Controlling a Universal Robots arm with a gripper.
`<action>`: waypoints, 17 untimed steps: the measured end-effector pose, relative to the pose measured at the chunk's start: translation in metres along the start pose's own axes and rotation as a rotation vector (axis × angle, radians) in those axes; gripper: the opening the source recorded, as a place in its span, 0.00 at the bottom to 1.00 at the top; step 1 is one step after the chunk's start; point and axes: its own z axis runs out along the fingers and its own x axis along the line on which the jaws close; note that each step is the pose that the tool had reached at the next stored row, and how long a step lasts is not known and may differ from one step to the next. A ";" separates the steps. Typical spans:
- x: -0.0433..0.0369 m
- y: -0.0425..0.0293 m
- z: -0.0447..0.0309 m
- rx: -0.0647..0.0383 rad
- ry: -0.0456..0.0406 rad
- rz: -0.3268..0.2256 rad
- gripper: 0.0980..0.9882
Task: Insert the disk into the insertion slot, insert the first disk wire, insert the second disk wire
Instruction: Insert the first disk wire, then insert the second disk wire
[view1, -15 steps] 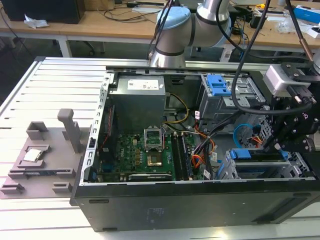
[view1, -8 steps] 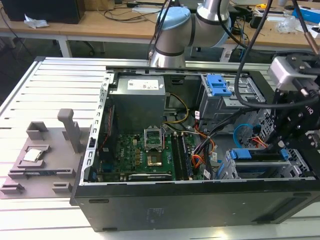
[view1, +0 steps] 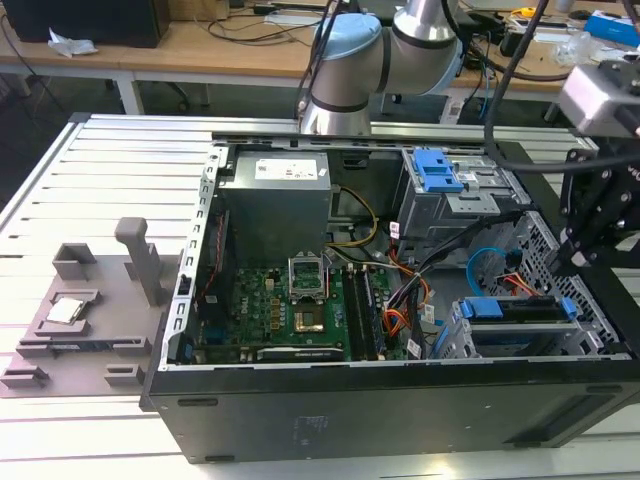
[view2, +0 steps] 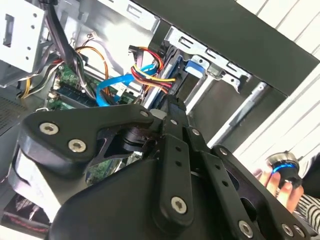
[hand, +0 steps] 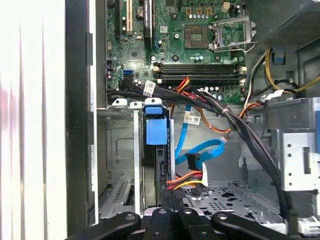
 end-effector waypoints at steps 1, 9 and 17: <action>-0.0001 0.0001 -0.0021 0.000 -0.0002 0.000 0.01; -0.0001 0.0001 -0.0029 0.000 -0.0002 0.000 0.01; -0.0001 0.0001 -0.0031 0.000 -0.0002 0.000 0.08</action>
